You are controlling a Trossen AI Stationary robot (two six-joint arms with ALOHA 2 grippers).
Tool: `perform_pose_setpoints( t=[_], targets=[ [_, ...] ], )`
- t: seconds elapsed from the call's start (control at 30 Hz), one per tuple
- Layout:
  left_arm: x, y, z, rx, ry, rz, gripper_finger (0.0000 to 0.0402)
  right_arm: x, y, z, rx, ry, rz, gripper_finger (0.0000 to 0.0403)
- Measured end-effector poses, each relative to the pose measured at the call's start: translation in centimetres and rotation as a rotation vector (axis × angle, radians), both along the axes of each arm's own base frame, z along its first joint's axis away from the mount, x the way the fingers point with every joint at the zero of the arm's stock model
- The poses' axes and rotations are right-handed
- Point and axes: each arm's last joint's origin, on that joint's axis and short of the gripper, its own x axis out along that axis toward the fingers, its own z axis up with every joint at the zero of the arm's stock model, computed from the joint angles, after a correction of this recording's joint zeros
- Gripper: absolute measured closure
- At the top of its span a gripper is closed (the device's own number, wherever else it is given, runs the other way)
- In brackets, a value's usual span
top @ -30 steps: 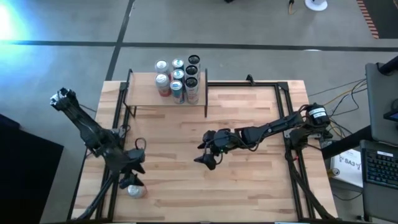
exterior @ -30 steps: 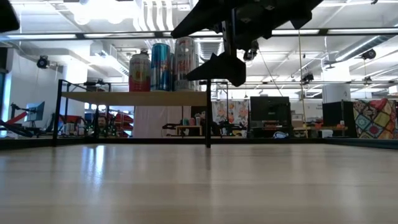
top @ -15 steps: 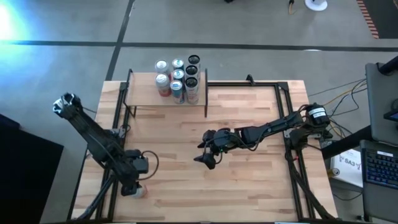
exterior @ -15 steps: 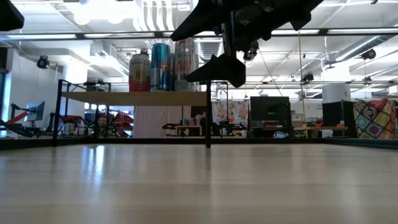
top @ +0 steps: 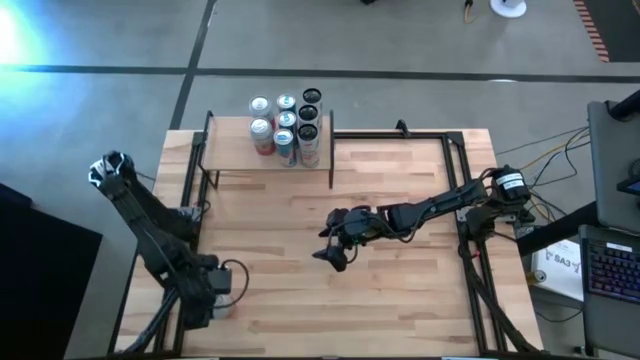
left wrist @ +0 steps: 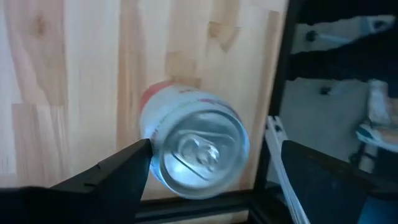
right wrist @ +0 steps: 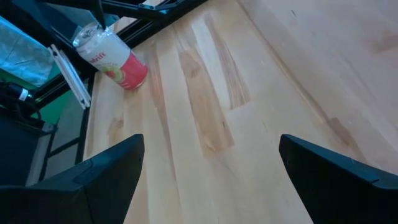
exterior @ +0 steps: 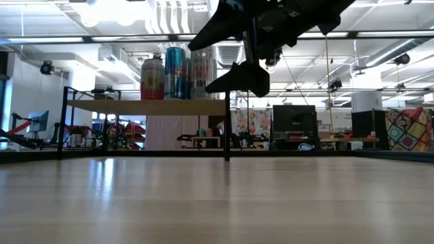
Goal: Place canned beverage on shelf
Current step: Put the pink-white soda can on the shelf aligned with the other pink-white soda cans
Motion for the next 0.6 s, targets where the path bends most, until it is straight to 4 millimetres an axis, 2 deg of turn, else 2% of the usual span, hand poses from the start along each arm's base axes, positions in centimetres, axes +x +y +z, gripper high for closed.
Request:
perform_pose_setpoints(
  t=[0.47,0.6],
  targets=[
    [1.0,-1.8,-3.1,0.074,0.189,0.186,0.0062,-0.3,-0.1,-0.6,-0.007,0.02,-0.006,0.0039],
    [1.1,-2.0,-3.5,0.089,0.198,0.201,0.0089,-0.3,-0.1,-0.6,-0.014,0.019,-0.018,0.0039]
  ],
)
